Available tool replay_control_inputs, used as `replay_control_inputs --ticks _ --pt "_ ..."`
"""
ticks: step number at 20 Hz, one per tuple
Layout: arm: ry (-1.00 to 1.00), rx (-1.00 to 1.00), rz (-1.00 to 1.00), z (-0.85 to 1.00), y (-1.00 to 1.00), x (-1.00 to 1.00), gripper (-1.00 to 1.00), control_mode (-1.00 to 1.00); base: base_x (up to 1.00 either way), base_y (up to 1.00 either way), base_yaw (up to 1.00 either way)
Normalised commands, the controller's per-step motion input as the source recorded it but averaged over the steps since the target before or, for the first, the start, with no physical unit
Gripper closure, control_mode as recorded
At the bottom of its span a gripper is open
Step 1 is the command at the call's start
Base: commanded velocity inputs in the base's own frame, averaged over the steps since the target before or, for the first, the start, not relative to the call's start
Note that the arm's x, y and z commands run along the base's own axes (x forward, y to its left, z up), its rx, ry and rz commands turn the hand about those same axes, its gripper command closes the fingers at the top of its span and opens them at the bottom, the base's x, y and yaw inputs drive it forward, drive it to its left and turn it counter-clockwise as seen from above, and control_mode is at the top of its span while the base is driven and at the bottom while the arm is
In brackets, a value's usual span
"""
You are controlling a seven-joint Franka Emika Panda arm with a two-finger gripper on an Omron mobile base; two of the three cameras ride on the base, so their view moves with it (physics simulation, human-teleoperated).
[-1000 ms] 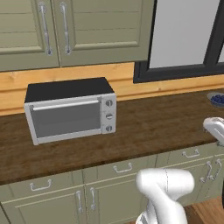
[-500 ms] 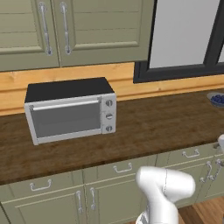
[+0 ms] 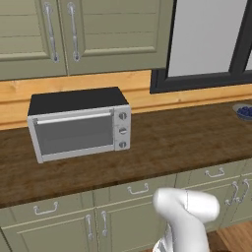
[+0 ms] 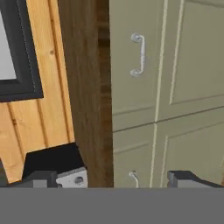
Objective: Take a straw from the drawer in front and place it inside the glass cup on the dining counter.
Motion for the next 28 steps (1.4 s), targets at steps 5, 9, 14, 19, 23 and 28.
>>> replay_control_inputs --ticks 5,9,14,19,23,28 --pt "0.00 0.23 -0.01 -0.80 -0.75 0.36 -1.00 -1.00 0.00 0.00 0.00" --pt "0.00 0.03 -0.08 -0.64 0.00 0.89 -1.00 -1.00 0.00 0.00 0.00" --pt "0.00 0.00 -0.13 -0.49 0.12 0.93 -1.00 -1.00 0.00 0.00 0.00" --pt "0.00 0.00 -0.06 -0.33 -0.04 0.65 -1.00 -1.00 0.00 0.00 0.00" --pt "0.00 0.00 -0.05 -0.35 -0.06 0.56 -1.00 -1.00 0.00 0.00 0.00" --pt "0.00 0.00 -0.04 -0.34 -0.22 0.30 -1.00 -1.00 0.00 0.00 0.00"
